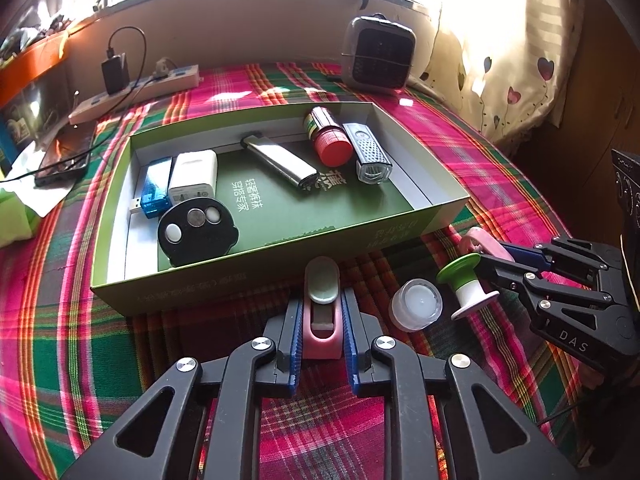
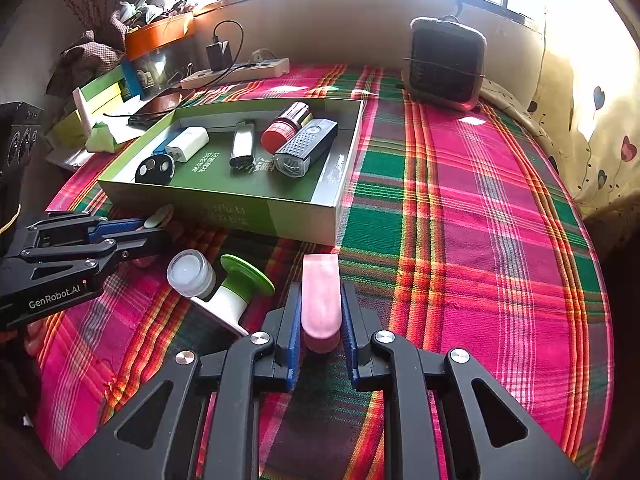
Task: Organize rigid objects
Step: 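Grasp the pink-white case with the left tool while the right tool grasps the pink lighter, then lift and carry the case and pink lighter over the green box with both tools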
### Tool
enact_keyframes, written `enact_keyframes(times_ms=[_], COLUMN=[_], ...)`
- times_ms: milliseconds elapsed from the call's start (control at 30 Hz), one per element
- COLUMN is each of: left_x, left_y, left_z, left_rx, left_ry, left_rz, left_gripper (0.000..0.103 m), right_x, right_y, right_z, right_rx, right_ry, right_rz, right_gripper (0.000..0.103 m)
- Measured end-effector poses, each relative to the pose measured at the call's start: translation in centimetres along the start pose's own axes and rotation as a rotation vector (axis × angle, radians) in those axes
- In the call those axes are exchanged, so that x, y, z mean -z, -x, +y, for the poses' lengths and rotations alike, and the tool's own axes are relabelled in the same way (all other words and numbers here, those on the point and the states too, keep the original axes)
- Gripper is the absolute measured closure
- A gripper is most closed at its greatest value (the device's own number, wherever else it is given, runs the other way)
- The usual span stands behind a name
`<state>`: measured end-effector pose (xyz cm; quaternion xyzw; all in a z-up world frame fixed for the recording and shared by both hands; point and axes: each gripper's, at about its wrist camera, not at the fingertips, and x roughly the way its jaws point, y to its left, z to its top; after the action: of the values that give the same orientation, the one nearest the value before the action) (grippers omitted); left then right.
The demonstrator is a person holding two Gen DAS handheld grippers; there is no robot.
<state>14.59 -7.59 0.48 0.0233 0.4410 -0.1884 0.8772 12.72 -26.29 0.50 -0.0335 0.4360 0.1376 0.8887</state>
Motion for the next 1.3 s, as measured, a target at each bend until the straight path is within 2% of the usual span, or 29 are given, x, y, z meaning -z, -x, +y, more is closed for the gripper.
enact_keyframes(times_ms=[600, 1000, 1300], left_x=[-0.8, -2.9, -4.4], left_y=[2.5, 3.8, 3.1], left_z=[0.1, 1.4, 2.9], left_rx=[0.020, 0.007, 0.006], left_ry=[0.011, 0.020, 0.046], left_rz=[-0.047, -0.090, -0.087], left_gripper=[0.086, 0.086, 0.086], right_x=[-0.3, -2.1, -3.9], right_y=[1.8, 3.3, 3.1], right_z=[0.3, 0.9, 1.8], right_rx=[-0.001, -0.014, -0.043], right_ry=[-0.001, 0.014, 0.029], right_rz=[-0.039, -0.088, -0.106], right_gripper=[0.084, 0.084, 0.084])
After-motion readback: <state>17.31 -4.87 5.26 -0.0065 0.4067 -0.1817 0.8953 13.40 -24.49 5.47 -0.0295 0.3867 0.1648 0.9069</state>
